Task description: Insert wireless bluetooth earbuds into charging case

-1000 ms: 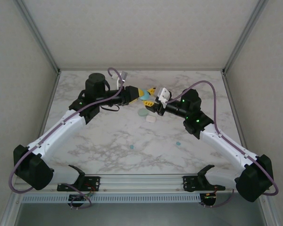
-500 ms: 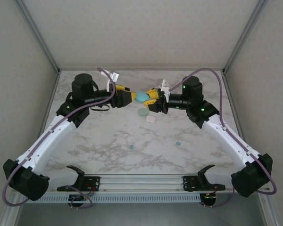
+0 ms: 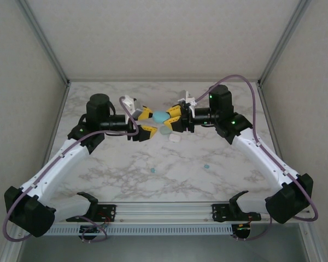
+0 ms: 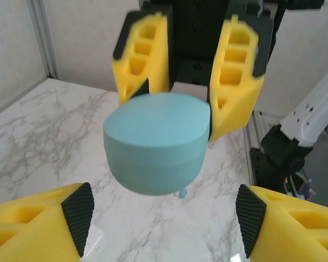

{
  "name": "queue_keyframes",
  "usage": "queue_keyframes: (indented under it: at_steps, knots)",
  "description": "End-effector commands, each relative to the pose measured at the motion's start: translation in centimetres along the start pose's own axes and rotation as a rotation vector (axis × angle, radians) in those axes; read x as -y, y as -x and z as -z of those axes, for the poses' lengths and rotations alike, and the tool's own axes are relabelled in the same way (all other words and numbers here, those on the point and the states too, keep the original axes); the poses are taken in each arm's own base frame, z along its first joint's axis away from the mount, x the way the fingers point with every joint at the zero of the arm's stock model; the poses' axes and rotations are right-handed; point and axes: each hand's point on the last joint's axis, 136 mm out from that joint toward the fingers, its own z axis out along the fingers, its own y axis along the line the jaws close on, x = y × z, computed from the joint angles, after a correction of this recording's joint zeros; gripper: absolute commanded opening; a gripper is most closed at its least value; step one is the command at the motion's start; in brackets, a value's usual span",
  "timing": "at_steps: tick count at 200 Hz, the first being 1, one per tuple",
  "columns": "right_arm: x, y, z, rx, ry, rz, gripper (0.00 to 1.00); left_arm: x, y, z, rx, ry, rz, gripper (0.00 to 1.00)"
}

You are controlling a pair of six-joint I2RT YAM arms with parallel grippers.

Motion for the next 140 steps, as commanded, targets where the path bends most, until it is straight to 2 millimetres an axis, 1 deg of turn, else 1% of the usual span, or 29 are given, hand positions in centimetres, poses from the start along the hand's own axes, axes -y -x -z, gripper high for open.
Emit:
queue_keyframes:
  at_steps: [1,35,49,101,140]
  knots:
    - [-0.3,1.5,0.1,0.036,0.031,0.016,0.35,0.8,1.4,0.0,0.050,-0.019,-0.093,0.69]
    - [-0.2,1.6,0.1,0.044,0.029,0.025,0.35,0.2,2.4,-0.1,0.098,0.026,-0.080,0.67]
    - [0.0,1.4,0.0,0.044,0.023,0.027,0.35,0.4,2.6,-0.2,0.102,0.013,-0.067,0.66]
    - [0.4,1.4,-0.1,0.060,0.010,0.030,0.35,0.8,2.3,-0.7,0.086,-0.011,-0.039,0.62]
    - [0.7,0.9,-0.4,0.051,0.001,0.025,0.34,0.9,2.6,-1.2,0.085,-0.031,-0.016,0.59]
